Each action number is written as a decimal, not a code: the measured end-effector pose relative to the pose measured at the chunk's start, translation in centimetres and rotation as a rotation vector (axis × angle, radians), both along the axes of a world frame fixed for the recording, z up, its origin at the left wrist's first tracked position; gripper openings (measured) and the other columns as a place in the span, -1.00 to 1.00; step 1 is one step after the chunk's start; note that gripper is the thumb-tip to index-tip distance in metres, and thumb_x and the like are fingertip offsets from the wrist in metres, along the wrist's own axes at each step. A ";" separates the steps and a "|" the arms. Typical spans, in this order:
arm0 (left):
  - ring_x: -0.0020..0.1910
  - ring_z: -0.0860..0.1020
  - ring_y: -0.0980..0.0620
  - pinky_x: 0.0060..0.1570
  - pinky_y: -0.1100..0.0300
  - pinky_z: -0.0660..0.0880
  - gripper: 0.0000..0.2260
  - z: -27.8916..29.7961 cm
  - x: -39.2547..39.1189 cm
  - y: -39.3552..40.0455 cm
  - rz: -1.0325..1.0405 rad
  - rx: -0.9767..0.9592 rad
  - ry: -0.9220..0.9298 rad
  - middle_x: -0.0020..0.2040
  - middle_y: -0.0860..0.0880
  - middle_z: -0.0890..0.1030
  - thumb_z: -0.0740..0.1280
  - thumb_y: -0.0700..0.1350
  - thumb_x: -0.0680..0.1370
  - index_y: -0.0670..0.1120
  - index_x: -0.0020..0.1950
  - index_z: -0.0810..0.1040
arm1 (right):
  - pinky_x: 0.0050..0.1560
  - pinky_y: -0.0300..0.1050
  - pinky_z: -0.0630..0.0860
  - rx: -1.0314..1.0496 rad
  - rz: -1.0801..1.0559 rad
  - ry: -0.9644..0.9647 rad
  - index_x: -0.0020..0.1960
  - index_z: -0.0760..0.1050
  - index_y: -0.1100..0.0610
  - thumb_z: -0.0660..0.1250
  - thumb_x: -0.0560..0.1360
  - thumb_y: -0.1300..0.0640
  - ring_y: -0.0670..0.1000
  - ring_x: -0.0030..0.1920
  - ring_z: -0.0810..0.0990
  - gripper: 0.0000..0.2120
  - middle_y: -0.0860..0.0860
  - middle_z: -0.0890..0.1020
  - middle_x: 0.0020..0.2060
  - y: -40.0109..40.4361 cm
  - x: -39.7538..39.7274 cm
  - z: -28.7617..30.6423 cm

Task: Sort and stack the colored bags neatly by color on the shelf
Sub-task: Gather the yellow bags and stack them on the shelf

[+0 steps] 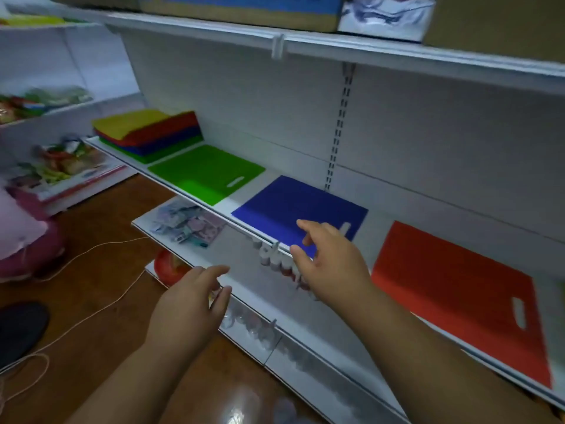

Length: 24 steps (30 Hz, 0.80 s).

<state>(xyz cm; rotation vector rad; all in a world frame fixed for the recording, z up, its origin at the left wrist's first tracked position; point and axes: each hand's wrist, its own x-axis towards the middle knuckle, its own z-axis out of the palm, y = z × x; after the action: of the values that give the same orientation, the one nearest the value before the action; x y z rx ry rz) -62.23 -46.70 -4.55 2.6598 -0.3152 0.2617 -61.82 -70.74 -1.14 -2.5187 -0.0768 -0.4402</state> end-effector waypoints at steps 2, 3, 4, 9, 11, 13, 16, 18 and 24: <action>-0.25 0.51 0.23 -0.35 0.34 0.40 -0.65 -0.3 1.6 1.8 0.069 -0.036 0.015 -0.18 0.25 0.52 0.32 0.10 0.56 0.20 0.34 0.45 | -0.13 -0.20 0.34 0.021 0.044 0.032 0.47 0.32 -0.09 0.24 0.59 -0.09 -0.15 -0.12 0.46 -0.54 -0.16 0.50 -0.02 1.9 2.9 -0.4; -0.27 0.50 0.23 -0.38 0.36 0.35 -0.63 -0.4 2.6 2.8 0.101 -0.043 0.018 -0.21 0.26 0.51 0.33 0.09 0.56 0.20 0.36 0.43 | -0.15 -0.21 0.34 0.038 0.065 0.047 0.47 0.31 -0.10 0.24 0.59 -0.08 -0.15 -0.13 0.47 -0.54 -0.16 0.51 -0.05 2.9 4.6 -0.5; -0.28 0.50 0.22 -0.38 0.36 0.33 -0.61 -0.5 3.7 3.8 0.126 -0.040 0.016 -0.21 0.26 0.51 0.33 0.09 0.55 0.20 0.38 0.41 | -0.17 -0.21 0.35 0.056 0.088 0.061 0.47 0.30 -0.11 0.24 0.59 -0.08 -0.15 -0.14 0.48 -0.54 -0.16 0.51 -0.08 4.0 6.4 -0.7; -0.19 0.52 0.22 -0.26 0.28 0.51 -0.62 -0.3 10.2 10.1 0.247 0.019 0.054 -0.05 0.21 0.54 0.29 0.11 0.57 0.23 0.38 0.37 | -0.11 -0.06 0.49 0.110 0.248 0.109 0.49 0.27 -0.09 0.27 0.58 -0.06 -0.06 -0.15 0.53 -0.49 -0.12 0.53 -0.13 11.3 15.8 -0.5; -0.18 0.50 0.23 -0.23 0.30 0.51 -0.67 0.4 12.8 12.5 0.308 0.039 0.045 -0.03 0.23 0.53 0.28 0.13 0.56 0.21 0.33 0.45 | -0.14 -0.06 0.49 0.104 0.303 0.110 0.50 0.25 -0.10 0.28 0.58 -0.07 -0.07 -0.19 0.51 -0.48 -0.11 0.52 -0.15 14.1 19.4 0.3; -0.18 0.49 0.26 -0.23 0.33 0.49 -0.70 1.0 15.4 15.0 0.372 0.027 0.039 -0.05 0.26 0.51 0.28 0.12 0.57 0.19 0.30 0.48 | -0.17 -0.06 0.51 0.083 0.335 0.095 0.50 0.24 -0.11 0.28 0.58 -0.07 -0.09 -0.20 0.52 -0.48 -0.12 0.52 -0.17 16.9 23.1 1.3; -0.22 0.46 0.29 -0.29 0.38 0.44 -0.68 0.9 18.2 18.8 0.448 -0.001 0.069 -0.15 0.29 0.44 0.27 0.13 0.57 0.21 0.33 0.43 | -0.21 -0.07 0.52 0.065 0.376 0.106 0.50 0.26 -0.09 0.29 0.57 -0.05 -0.10 -0.24 0.53 -0.48 -0.11 0.51 -0.22 21.7 27.6 1.8; -0.22 0.48 0.27 -0.29 0.39 0.44 -0.65 0.3 19.7 21.6 0.463 -0.017 0.079 -0.15 0.28 0.46 0.26 0.13 0.58 0.23 0.37 0.39 | -0.26 -0.13 0.48 0.072 0.395 0.106 0.48 0.30 -0.08 0.31 0.56 -0.03 -0.12 -0.28 0.51 -0.50 -0.10 0.51 -0.25 25.0 30.1 1.4; -0.24 0.52 0.21 -0.29 0.31 0.53 -0.58 -0.8 27.0 31.9 0.424 -0.080 0.082 -0.13 0.22 0.52 0.27 0.11 0.59 0.23 0.44 0.29 | -0.35 -0.30 0.30 0.135 0.314 0.121 0.45 0.35 -0.07 0.34 0.55 0.00 -0.19 -0.33 0.46 -0.52 -0.11 0.51 -0.29 34.9 37.1 0.5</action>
<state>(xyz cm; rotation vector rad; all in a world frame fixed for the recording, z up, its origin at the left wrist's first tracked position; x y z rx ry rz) -35.26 -14.77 -5.37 2.6237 0.2849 0.2864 -24.76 -35.88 -0.61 -2.3402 -0.3767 -0.1601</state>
